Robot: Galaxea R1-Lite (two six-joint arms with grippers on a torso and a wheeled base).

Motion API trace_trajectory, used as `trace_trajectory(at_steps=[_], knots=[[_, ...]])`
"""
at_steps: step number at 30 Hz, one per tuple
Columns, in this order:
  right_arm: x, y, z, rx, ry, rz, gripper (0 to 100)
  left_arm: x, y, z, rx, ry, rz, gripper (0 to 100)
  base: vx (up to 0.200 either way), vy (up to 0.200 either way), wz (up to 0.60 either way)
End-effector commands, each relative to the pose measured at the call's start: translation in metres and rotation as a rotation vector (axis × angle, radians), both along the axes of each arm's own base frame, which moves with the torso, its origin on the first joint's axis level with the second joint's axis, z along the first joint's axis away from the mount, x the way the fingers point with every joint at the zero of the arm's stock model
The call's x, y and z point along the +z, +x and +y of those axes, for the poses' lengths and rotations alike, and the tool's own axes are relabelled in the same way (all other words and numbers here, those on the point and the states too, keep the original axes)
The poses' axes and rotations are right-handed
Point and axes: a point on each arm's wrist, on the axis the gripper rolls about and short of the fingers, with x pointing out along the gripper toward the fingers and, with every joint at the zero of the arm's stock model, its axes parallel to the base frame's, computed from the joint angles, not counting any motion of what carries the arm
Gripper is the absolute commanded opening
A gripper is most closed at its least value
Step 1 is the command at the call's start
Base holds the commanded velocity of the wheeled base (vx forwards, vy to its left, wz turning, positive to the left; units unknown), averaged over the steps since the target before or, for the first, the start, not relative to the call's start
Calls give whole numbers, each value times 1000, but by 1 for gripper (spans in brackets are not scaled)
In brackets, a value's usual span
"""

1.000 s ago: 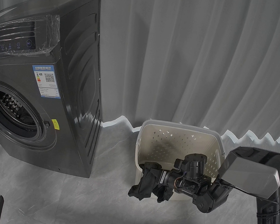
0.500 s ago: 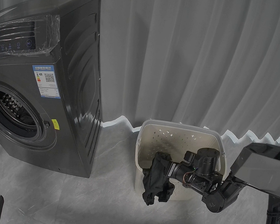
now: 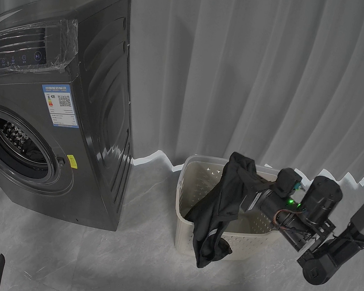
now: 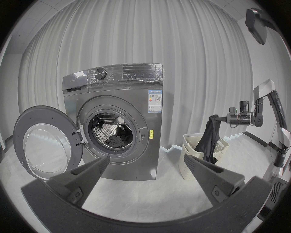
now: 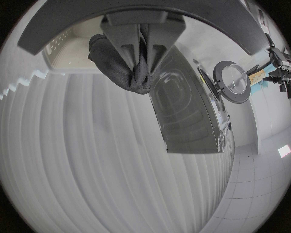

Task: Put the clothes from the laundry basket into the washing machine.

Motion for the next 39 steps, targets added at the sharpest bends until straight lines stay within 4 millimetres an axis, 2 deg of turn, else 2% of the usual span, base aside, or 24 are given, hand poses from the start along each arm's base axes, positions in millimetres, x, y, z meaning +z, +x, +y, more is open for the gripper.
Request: trace_trajectory(at_steps=[1, 5, 7, 10, 14, 21, 26, 28, 31, 37, 39], knots=[[45, -23, -18, -22, 43, -125, 0, -5, 0, 0, 0, 0, 0, 100, 0, 0, 0], [75, -45, -22, 0, 63, -194, 0, -5, 0, 0, 0, -3, 0, 100, 0, 0, 0], [82, -55, -22, 16, 68, -209, 0, -5, 0, 0, 0, -3, 0, 100, 0, 0, 0], [83, -68, -28, 16, 44, -222, 0, -5, 0, 0, 0, 0, 0, 100, 0, 0, 0], [85, -72, -34, 4, 35, -233, 0, -5, 0, 0, 2, -1, 0, 100, -200, 0, 0], [85, -75, -33, 17, 35, -243, 0, -5, 0, 0, 2, -7, 0, 100, -200, 0, 0], [92, -90, -31, 59, 11, -254, 0, -5, 0, 0, 0, -3, 0, 100, -200, 0, 0], [87, -94, -33, 71, -19, -201, 0, -5, 0, 0, 0, -1, 0, 100, -200, 0, 0], [83, -104, -38, 100, -23, -174, 0, -5, 0, 0, 0, -3, 0, 100, 0, 0, 0], [79, -106, -40, 84, -23, -155, 0, -5, 0, 0, 2, -6, 0, 100, 0, 0, 0], [79, -105, -42, 29, -3, -130, 0, -5, 0, 0, 3, -9, 0, 100, 0, 200, 0]])
